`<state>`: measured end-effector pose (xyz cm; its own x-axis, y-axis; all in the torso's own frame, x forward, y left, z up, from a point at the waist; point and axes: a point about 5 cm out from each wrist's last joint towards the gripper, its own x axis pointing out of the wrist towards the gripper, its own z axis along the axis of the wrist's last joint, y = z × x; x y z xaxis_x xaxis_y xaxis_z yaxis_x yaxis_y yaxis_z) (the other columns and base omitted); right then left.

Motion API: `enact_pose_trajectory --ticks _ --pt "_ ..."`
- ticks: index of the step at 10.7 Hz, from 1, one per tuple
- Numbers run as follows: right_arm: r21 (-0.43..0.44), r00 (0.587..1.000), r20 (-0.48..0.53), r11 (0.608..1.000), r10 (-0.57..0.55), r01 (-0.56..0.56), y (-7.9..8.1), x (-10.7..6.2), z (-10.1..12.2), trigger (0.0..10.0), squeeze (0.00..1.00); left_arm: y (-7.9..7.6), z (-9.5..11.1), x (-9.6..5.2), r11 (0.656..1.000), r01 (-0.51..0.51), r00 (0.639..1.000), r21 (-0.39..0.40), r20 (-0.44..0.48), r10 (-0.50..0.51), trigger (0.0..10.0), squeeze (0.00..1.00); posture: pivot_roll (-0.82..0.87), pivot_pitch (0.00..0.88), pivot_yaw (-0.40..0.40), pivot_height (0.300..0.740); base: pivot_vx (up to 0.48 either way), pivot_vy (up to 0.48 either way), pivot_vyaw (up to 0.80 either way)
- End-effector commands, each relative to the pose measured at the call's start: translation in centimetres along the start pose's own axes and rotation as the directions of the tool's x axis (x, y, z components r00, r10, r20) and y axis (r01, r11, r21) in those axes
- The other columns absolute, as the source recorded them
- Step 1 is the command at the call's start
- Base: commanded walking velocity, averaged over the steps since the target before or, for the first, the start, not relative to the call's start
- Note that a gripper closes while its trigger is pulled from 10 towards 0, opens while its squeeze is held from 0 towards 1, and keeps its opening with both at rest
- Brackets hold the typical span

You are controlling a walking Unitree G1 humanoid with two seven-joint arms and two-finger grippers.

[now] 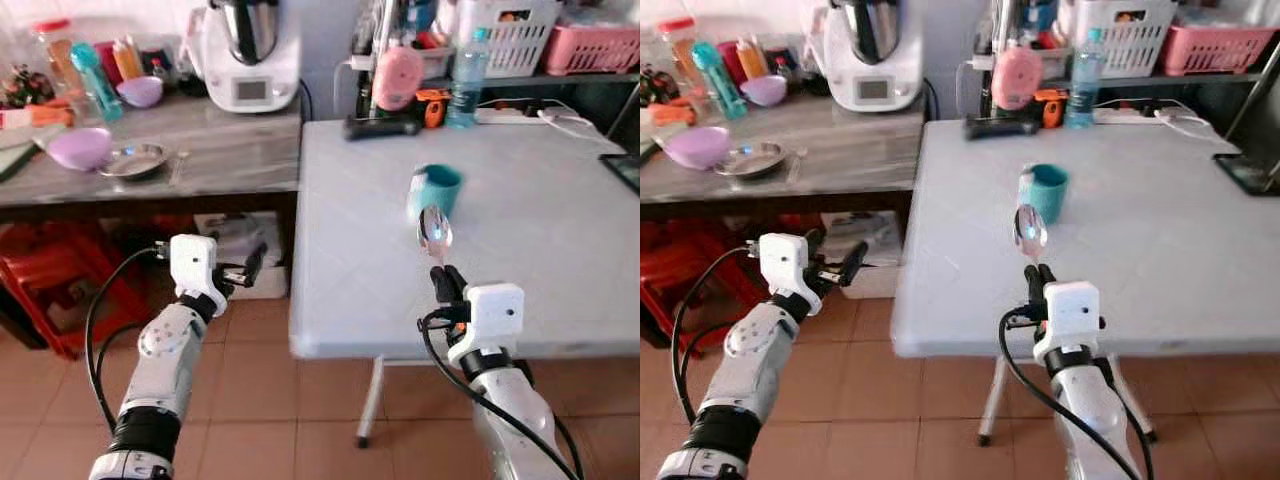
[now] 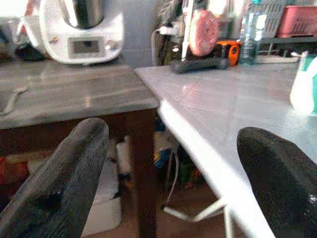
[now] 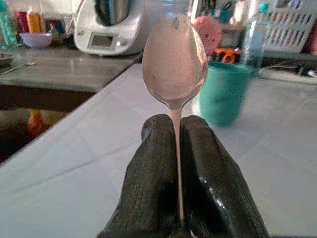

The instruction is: Setting the table

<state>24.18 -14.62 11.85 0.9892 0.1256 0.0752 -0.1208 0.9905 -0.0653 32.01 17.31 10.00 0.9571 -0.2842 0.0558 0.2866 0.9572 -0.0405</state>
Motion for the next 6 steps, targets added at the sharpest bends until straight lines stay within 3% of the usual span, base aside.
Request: enact_pose_trajectory --ticks 1,6 --pt "0.007 1.0 0.021 1.0 0.022 -0.022 0.54 0.16 0.37 10.0 0.0 0.72 0.15 -0.12 1.0 -0.019 1.0 0.017 -0.006 0.019 10.0 0.0 -0.01 0.0 0.075 0.74 0.0 0.476 0.0" --pt "0.028 1.0 0.013 1.0 0.004 -0.005 0.34 0.09 -0.03 10.0 0.0 -0.11 -0.56 -0.08 1.0 -0.007 1.0 0.008 -0.022 0.007 10.0 0.0 -0.01 0.0 0.079 0.74 0.0 0.479 0.0"
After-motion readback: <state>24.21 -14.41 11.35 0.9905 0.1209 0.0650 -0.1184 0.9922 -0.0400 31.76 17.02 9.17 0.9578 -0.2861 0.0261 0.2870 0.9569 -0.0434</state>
